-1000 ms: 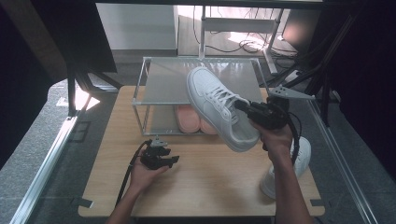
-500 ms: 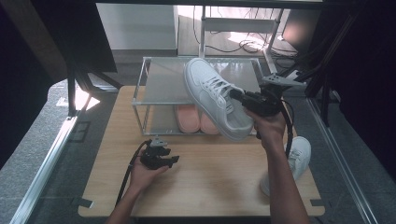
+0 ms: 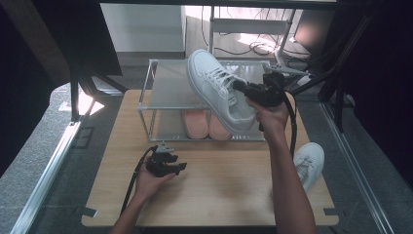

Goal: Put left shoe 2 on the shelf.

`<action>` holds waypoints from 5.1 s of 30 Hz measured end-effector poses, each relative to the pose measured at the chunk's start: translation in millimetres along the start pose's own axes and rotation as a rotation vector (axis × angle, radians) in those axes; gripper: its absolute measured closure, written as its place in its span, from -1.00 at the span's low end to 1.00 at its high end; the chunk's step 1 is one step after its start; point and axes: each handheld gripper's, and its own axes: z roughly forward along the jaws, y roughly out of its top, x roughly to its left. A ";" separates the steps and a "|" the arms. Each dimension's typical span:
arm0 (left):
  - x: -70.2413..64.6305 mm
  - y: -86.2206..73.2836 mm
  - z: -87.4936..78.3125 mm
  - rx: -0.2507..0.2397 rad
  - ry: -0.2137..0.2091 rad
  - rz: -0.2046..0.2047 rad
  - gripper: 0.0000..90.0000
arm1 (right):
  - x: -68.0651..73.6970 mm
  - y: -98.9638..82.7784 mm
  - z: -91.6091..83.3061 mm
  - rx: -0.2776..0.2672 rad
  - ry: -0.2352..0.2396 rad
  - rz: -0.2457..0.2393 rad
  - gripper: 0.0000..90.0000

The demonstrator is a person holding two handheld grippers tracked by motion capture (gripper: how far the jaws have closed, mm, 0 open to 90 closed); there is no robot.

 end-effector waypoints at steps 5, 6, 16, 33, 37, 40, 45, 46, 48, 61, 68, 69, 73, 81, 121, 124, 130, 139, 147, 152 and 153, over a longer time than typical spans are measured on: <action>0.3 -0.1 -0.4 -0.004 -0.002 -0.006 0.09 | -3.3 9.6 12.1 -0.006 -0.007 0.022 0.84; 0.7 -0.1 -0.2 -0.003 -0.002 -0.007 0.09 | -4.3 11.1 14.7 -0.008 -0.006 0.027 0.84; 0.5 0.0 -0.5 -0.009 -0.003 -0.010 0.09 | -11.5 20.1 49.9 -0.008 -0.042 0.103 0.84; 1.5 -0.2 0.2 -0.008 -0.004 -0.010 0.09 | -22.3 29.2 90.0 -0.035 -0.064 0.224 0.84; 1.2 -0.2 1.1 -0.007 -0.005 -0.007 0.09 | -23.8 28.6 102.1 -0.043 -0.093 0.260 0.84; 1.1 -0.2 0.5 -0.008 -0.004 -0.006 0.09 | -25.9 25.8 113.1 -0.042 -0.106 0.295 0.84; 0.8 -0.1 -0.4 -0.012 -0.008 -0.006 0.09 | -27.6 24.0 129.9 -0.052 -0.125 0.355 0.83; 0.9 -0.2 -0.3 -0.012 -0.009 -0.006 0.09 | -26.9 24.2 132.0 -0.060 -0.129 0.366 0.83; 1.5 -0.3 -0.1 -0.012 -0.010 -0.009 0.09 | -26.4 23.6 137.1 -0.061 -0.142 0.374 0.83; 2.0 -0.2 -1.6 -0.019 -0.008 -0.007 0.09 | -31.1 10.3 164.3 -0.047 -0.262 0.392 0.56; 0.1 -0.2 0.5 -0.012 -0.008 -0.002 0.09 | -28.8 19.0 152.0 -0.075 -0.187 0.364 0.35; -0.2 -0.3 0.9 -0.010 -0.007 -0.001 0.09 | -28.0 20.3 149.1 -0.072 -0.181 0.358 0.35; -0.9 -0.5 1.7 -0.007 -0.005 -0.004 0.09 | -27.5 19.9 136.2 -0.076 -0.161 0.326 0.36; 0.9 -0.4 1.6 -0.008 0.004 -0.002 0.09 | -28.5 9.4 107.7 -0.060 -0.154 0.237 0.42; -1.9 0.6 1.5 -0.002 0.014 0.008 0.09 | -18.4 -74.5 7.2 -0.033 -0.053 0.091 0.58; -2.3 0.6 1.9 -0.001 0.014 0.009 0.09 | -17.4 -79.7 4.1 -0.031 -0.050 0.084 0.58; -2.2 0.6 2.1 0.002 0.014 0.008 0.09 | -13.7 -91.8 -2.2 -0.023 -0.042 0.069 0.58; -3.6 0.7 2.2 0.000 0.012 0.007 0.09 | -13.2 -116.0 -11.2 0.013 -0.059 0.064 0.63; -4.4 0.7 3.4 0.004 0.012 0.011 0.09 | -16.7 -137.8 -18.2 0.034 -0.065 0.076 0.71; -4.4 0.8 3.0 0.004 0.012 0.011 0.09 | -19.0 -147.3 -19.0 0.059 -0.049 0.086 0.93; -4.3 0.7 2.7 0.004 0.013 0.011 0.09 | -18.6 -149.2 -19.6 0.065 -0.046 0.085 0.97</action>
